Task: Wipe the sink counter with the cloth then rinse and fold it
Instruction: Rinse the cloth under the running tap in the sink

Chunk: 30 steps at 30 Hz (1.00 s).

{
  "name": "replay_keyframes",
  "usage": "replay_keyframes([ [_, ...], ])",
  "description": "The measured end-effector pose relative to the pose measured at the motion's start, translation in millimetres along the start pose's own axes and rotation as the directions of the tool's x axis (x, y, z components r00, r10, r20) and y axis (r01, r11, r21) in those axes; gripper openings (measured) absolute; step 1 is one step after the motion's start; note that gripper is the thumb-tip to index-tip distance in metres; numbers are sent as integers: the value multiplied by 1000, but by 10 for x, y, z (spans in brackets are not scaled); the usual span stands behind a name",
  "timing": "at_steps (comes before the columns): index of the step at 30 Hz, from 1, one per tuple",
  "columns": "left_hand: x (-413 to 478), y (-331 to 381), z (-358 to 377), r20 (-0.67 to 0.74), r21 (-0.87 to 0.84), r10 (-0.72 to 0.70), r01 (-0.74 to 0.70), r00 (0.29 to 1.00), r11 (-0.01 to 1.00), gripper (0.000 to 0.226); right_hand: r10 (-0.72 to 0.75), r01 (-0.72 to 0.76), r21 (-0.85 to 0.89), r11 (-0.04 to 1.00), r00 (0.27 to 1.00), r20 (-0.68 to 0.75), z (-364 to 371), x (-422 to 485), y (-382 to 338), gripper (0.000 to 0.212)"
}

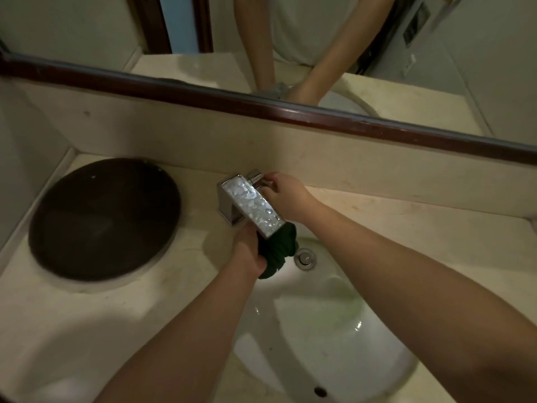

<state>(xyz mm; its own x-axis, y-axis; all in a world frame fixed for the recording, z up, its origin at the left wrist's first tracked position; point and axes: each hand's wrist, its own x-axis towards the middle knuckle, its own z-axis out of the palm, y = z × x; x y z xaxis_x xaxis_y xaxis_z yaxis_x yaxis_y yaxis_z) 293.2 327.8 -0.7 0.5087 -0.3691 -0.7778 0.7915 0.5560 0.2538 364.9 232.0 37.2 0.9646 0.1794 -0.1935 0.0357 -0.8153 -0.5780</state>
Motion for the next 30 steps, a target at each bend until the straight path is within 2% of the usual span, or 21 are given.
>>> replay_keyframes([
  [1, 13, -2, 7, 6, -27, 0, 0, 1000, 1000, 29, -24, 24, -10, 1000, 1000, -2, -4, -2, 19, 29],
  [3, 52, -15, 10, 14, 15, -4, 3, 1000, 1000, 38, -46, 46, 13, 999, 999, 2, -22, 6, 45, 31],
  [4, 70, -18, 15, -26, 27, 18, -17, 1000, 999, 45, -40, 39, 37, 999, 999, 8, -40, 19, 39, 31],
  [6, 138, -26, 7, -146, -1, 86, -87, 986, 996, 42, 0, -2, 105, 994, 1000, 17, -58, 29, 2, 34],
  [9, 187, -76, 23, -159, -74, 90, -103, 983, 992, 41, 98, -95, 267, 959, 995, 2, 2, 26, -3, 34],
  [12, 189, -97, 62, -163, -159, 139, -165, 977, 973, 37, 307, -239, 423, 874, 947, -100, 80, -150, 57, 36],
  [13, 203, -95, 65, -158, -175, 164, -192, 974, 966, 33, 394, -308, 477, 823, 915, -89, 107, -253, 81, 42],
  [15, 176, -88, 115, -148, -196, 138, -166, 979, 966, 35, 548, -456, 607, 650, 835, 41, 226, -401, 167, 54],
  [17, 155, -93, 152, -171, -210, 79, -115, 982, 971, 34, 620, -561, 650, 512, 766, 173, 411, -474, 277, 66],
  [19, 151, -114, 179, -225, -167, 122, -161, 967, 973, 26, 632, -607, 687, 400, 725, 272, 606, -512, 399, 71],
  [20, 137, -135, 186, -267, -82, 165, -194, 949, 978, 22, 636, -633, 714, 298, 690, 346, 643, -556, 385, 71],
  [22, 219, -165, 115, -238, -124, 202, -236, 950, 964, 14, 603, -664, 741, 102, 633, 485, 642, -673, 306, 62],
  [23, 232, -191, 89, -236, -24, 261, -274, 936, 961, 8, 562, -672, 740, 24, 621, 547, 613, -718, 269, 59],
  [26, 208, -255, 65, -200, 147, 354, -329, 914, 933, 9, 576, -696, 715, -63, 560, 596, 591, -773, 278, 65],
  [28, 197, -254, 38, -217, 192, 376, -339, 901, 921, 10, 600, -696, 713, -84, 536, 594, 570, -789, 274, 59],
  [30, 177, -237, 28, -245, 204, 378, -334, 893, 920, 7, 591, -683, 724, -101, 544, 596, 610, -818, 251, 49],
])
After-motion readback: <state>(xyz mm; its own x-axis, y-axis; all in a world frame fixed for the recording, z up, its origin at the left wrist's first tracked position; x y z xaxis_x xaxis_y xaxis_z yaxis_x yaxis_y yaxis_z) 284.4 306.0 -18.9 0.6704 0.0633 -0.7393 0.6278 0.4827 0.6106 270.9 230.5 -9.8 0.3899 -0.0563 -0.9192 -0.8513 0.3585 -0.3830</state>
